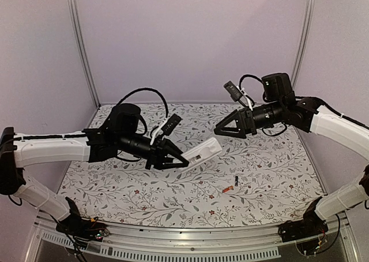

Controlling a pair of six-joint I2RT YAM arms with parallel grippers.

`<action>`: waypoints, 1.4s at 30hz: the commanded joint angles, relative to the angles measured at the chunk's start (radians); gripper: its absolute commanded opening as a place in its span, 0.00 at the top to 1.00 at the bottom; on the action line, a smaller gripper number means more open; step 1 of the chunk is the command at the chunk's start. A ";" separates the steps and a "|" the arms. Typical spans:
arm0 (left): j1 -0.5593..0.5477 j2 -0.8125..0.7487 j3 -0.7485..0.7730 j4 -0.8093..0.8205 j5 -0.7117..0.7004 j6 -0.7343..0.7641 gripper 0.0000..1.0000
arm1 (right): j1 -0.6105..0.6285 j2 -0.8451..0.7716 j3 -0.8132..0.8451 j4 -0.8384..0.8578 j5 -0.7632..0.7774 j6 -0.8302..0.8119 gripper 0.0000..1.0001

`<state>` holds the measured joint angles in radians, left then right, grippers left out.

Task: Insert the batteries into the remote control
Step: Pass from the right arm to the left, then pass from the left arm to the right

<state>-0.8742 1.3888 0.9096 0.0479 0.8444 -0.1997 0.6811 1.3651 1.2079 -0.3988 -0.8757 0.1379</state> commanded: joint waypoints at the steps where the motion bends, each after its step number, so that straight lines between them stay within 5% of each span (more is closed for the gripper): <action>1: 0.009 -0.037 -0.078 0.426 -0.121 -0.201 0.98 | -0.020 -0.060 -0.078 0.256 0.049 0.178 0.23; 6: 0.006 0.003 -0.139 0.747 -0.257 -0.365 0.99 | -0.021 -0.045 -0.136 0.560 -0.004 0.348 0.23; 10: -0.009 0.046 -0.162 0.911 -0.308 -0.435 0.99 | -0.019 -0.042 -0.140 0.643 0.010 0.412 0.24; 21: -0.054 0.151 -0.153 1.096 -0.398 -0.518 1.00 | 0.008 0.086 -0.126 0.956 -0.021 0.616 0.45; 35: -0.069 0.185 -0.151 1.111 -0.419 -0.538 0.99 | 0.016 0.135 -0.110 1.039 -0.033 0.687 0.84; 37: -0.069 0.178 -0.151 1.103 -0.419 -0.532 0.88 | 0.016 0.137 -0.111 1.035 -0.035 0.693 0.94; 39: -0.067 0.150 -0.155 1.060 -0.422 -0.498 0.66 | 0.012 0.140 -0.106 1.013 -0.039 0.703 1.00; 42: -0.056 0.066 -0.158 0.866 -0.447 -0.370 0.48 | 0.001 0.146 -0.110 0.955 -0.037 0.708 1.00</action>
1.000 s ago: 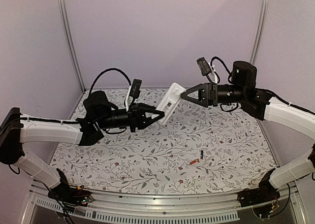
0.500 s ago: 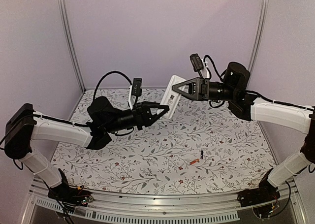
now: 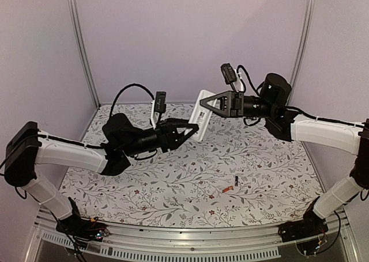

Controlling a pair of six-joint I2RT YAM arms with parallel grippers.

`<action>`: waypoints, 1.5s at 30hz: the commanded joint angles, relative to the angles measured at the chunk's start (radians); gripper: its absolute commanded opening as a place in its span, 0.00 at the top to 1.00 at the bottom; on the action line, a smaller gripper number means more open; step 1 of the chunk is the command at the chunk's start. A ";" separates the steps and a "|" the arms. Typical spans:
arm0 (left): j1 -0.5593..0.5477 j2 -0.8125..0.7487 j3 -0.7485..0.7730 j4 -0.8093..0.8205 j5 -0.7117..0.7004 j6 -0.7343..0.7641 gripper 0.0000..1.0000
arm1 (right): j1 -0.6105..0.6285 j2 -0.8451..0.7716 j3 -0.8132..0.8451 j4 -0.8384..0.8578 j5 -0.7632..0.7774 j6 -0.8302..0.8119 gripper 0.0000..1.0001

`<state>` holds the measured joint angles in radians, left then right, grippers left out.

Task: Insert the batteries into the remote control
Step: Pass from the left arm to the right, then remove the battery cover from the remote control.

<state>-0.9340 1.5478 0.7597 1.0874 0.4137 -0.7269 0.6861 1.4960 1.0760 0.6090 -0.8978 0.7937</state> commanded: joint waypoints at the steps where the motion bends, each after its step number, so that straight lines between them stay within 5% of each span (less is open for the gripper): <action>1: 0.007 -0.125 -0.007 -0.257 -0.037 0.205 0.39 | -0.008 0.016 0.016 -0.068 -0.015 0.058 1.00; 4: 0.014 -0.239 0.003 -0.512 -0.103 0.393 0.17 | -0.018 0.023 0.011 -0.149 -0.020 0.067 1.00; 7: 0.015 -0.323 0.038 -0.777 -0.144 0.628 0.05 | -0.018 0.033 0.007 -0.253 -0.014 0.049 1.00; 15: -0.035 -0.379 0.153 -1.212 -0.203 1.108 0.04 | -0.015 0.087 0.024 -0.449 0.009 -0.012 1.00; 20: -0.071 -0.347 0.177 -1.257 -0.221 1.265 0.13 | 0.015 0.127 0.050 -0.532 0.030 -0.035 1.00; 29: -0.100 -0.257 0.225 -1.297 -0.152 1.303 0.32 | 0.053 0.195 0.073 -0.543 0.019 -0.004 1.00; 45: -0.166 -0.149 0.275 -1.293 -0.238 1.346 0.38 | 0.080 0.214 0.090 -0.541 0.002 0.008 1.00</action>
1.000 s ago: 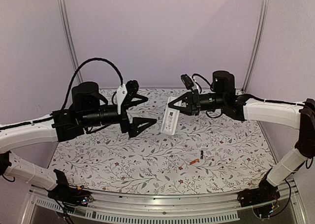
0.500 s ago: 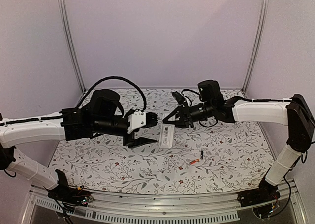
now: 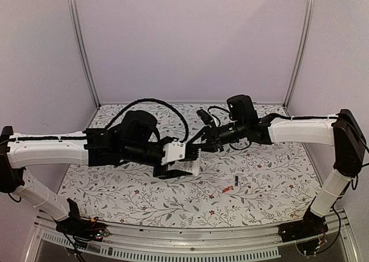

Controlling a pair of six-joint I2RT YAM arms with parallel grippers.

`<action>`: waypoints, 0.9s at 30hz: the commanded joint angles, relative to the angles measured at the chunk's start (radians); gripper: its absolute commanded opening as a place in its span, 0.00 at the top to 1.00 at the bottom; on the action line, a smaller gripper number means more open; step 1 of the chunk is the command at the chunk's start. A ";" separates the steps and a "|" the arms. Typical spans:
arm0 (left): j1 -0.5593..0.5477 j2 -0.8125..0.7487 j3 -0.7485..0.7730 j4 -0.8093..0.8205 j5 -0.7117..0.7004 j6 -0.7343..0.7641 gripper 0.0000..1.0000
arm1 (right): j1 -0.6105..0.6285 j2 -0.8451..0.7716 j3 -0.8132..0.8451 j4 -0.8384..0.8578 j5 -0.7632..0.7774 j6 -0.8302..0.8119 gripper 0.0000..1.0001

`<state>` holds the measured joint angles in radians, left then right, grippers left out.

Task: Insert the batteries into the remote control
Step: Remove the battery cover from the remote control.

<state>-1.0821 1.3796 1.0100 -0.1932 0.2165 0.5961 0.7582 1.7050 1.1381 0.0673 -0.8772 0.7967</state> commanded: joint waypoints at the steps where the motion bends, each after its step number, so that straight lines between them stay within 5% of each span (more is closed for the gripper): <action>1: -0.019 0.021 0.025 -0.012 -0.048 0.025 0.38 | 0.009 0.006 0.029 0.002 -0.021 0.004 1.00; 27: -0.064 0.070 0.011 -0.024 -0.243 0.129 0.47 | 0.023 0.013 0.040 0.022 -0.061 0.021 1.00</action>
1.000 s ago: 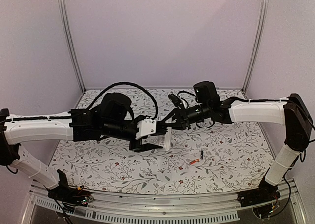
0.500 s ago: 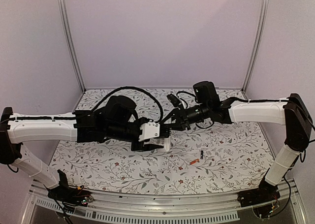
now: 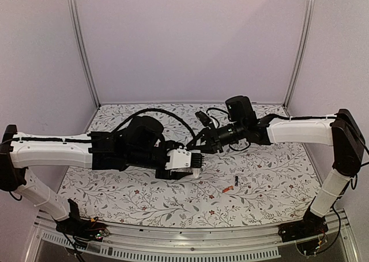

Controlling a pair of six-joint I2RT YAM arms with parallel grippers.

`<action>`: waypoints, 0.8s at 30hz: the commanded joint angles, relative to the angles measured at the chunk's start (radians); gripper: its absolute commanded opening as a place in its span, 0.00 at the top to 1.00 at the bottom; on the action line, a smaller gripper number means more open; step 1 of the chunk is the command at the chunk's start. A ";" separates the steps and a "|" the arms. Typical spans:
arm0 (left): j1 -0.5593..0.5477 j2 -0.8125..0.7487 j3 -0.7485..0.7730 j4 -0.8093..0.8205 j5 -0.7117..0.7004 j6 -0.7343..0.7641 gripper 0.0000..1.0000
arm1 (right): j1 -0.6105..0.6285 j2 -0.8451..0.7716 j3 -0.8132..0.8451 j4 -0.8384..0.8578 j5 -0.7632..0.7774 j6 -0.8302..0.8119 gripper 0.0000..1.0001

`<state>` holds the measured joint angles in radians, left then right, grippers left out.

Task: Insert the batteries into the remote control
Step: Remove the battery cover from the remote control.

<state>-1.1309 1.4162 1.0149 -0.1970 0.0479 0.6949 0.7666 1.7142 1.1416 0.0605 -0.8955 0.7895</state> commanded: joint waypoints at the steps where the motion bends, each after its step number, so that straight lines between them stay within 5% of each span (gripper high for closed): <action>1: -0.015 0.030 0.003 -0.013 -0.088 0.034 0.48 | 0.014 0.004 0.035 0.030 -0.046 0.028 1.00; 8: -0.014 -0.029 -0.044 0.113 -0.162 0.051 0.58 | 0.016 0.019 0.030 0.029 -0.047 0.033 1.00; 24: -0.015 -0.111 -0.096 0.167 -0.128 0.066 0.59 | -0.003 0.047 0.032 0.029 -0.036 0.056 1.00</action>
<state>-1.1484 1.3357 0.9298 -0.0937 -0.0418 0.7483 0.7578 1.7390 1.1549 0.0978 -0.8928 0.8391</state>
